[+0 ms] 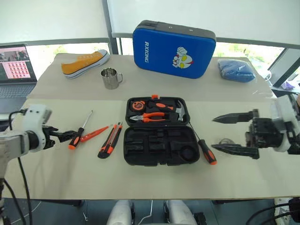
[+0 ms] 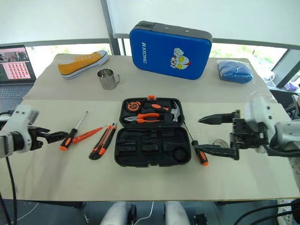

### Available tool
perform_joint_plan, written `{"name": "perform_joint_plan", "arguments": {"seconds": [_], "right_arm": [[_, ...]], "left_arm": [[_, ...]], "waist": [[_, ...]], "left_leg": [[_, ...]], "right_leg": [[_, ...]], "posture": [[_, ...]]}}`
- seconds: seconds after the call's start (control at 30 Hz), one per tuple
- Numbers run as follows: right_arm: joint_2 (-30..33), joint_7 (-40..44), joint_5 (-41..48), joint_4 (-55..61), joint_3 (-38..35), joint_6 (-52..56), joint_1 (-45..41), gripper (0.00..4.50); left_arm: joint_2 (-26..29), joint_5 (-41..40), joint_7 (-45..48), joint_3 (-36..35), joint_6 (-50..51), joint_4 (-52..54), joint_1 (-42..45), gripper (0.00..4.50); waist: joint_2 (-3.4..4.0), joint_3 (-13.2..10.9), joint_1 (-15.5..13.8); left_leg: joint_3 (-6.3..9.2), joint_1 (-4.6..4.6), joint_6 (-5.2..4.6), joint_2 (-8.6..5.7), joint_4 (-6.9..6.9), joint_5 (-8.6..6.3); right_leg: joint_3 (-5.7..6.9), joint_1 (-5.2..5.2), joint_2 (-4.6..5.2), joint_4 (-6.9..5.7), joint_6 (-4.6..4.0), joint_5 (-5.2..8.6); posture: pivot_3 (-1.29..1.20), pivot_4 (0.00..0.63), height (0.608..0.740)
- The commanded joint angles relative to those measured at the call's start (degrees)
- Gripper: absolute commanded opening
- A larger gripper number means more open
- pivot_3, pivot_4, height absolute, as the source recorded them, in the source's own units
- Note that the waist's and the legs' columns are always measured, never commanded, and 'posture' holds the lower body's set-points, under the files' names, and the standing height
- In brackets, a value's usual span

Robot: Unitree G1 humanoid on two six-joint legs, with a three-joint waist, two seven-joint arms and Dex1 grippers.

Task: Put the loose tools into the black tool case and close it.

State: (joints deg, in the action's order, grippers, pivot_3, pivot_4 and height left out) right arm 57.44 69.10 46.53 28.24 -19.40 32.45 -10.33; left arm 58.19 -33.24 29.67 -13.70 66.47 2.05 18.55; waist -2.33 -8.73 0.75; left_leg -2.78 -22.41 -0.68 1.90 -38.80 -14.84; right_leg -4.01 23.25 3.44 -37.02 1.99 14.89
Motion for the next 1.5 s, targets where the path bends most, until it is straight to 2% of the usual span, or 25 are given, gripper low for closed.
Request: {"name": "perform_joint_plan", "arguments": {"seconds": [0.03,0.3,0.6,0.8,0.93,1.1,1.47,1.5], "right_arm": [[-0.5,-3.7,5.2,5.0,-1.6,2.8,-0.4,4.34],[-0.7,-10.1,11.7,10.8,-1.3,6.1,-1.0,4.34],[-0.5,-11.5,12.7,10.5,-1.2,6.0,-0.4,4.34],[-0.6,-12.0,13.1,11.2,-1.8,6.0,1.0,4.34],[-0.6,-12.5,13.3,11.5,-1.6,5.5,1.3,4.34],[-0.7,-13.8,14.4,11.8,-1.6,5.7,0.7,4.34],[-0.9,-16.3,15.1,12.5,-1.8,5.6,1.6,4.34],[-0.9,-16.5,15.2,12.3,-1.7,5.6,1.1,4.44]], "left_arm": [[0.2,5.5,1.0,5.0,-4.0,-6.4,4.4,4.37],[-2.5,8.1,6.1,9.9,-7.1,-9.5,7.8,4.37],[-4.6,11.2,6.2,11.7,-6.5,-10.1,12.1,4.37],[-4.0,9.9,7.0,9.1,-2.0,-10.2,15.2,4.37],[-5.7,10.5,6.9,11.9,1.4,-8.9,16.2,4.37],[-7.3,11.6,6.5,13.1,1.5,-9.3,16.6,4.37],[-7.1,13.2,6.8,14.4,0.8,-9.1,14.7,4.37],[-7.3,13.1,6.6,14.3,1.0,-9.0,14.2,4.14]], "waist": [[-0.04,0.0,0.0],[-0.03,0.0,-0.5],[-0.05,0.0,-1.1],[-0.08,0.0,-0.8],[-0.09,0.0,-0.9],[-0.11,0.0,-0.9],[-0.1,0.0,-0.7],[-0.1,0.0,-0.7]], "left_leg": [[0.0,-0.03,0.0,0.0,0.0,0.0],[0.1,-0.32,-0.01,-0.03,-0.05,0.0],[0.15,-0.33,-0.02,-0.07,-0.17,0.01],[0.17,-0.64,-0.02,-0.07,-0.2,0.02],[0.19,-1.0,-0.02,-0.09,-0.32,0.03],[0.2,-1.03,-0.02,-0.1,-0.35,0.03],[0.21,-0.99,-0.02,-0.1,-0.35,0.03],[0.21,-0.99,-0.02,-0.1,-0.35,0.03]], "right_leg": [[0.01,0.01,0.0,0.03,0.0,0.0],[0.05,0.22,0.03,0.0,0.02,-0.01],[0.07,0.16,-0.01,-0.02,0.07,-0.03],[0.07,0.5,-0.06,-0.1,0.07,-0.03],[0.07,0.86,-0.05,-0.2,0.09,-0.05],[0.07,0.86,-0.04,-0.19,0.11,-0.06],[0.07,0.85,-0.05,-0.2,0.11,-0.06],[0.07,0.84,-0.05,-0.2,0.11,-0.06]], "posture": [[0.0,0.15,0.739],[0.0,0.15,0.739],[0.0,0.15,0.739],[0.0,0.15,0.739],[0.0,0.15,0.739],[0.0,0.15,0.739],[0.0,0.15,0.739],[0.0,0.15,0.739]]}}
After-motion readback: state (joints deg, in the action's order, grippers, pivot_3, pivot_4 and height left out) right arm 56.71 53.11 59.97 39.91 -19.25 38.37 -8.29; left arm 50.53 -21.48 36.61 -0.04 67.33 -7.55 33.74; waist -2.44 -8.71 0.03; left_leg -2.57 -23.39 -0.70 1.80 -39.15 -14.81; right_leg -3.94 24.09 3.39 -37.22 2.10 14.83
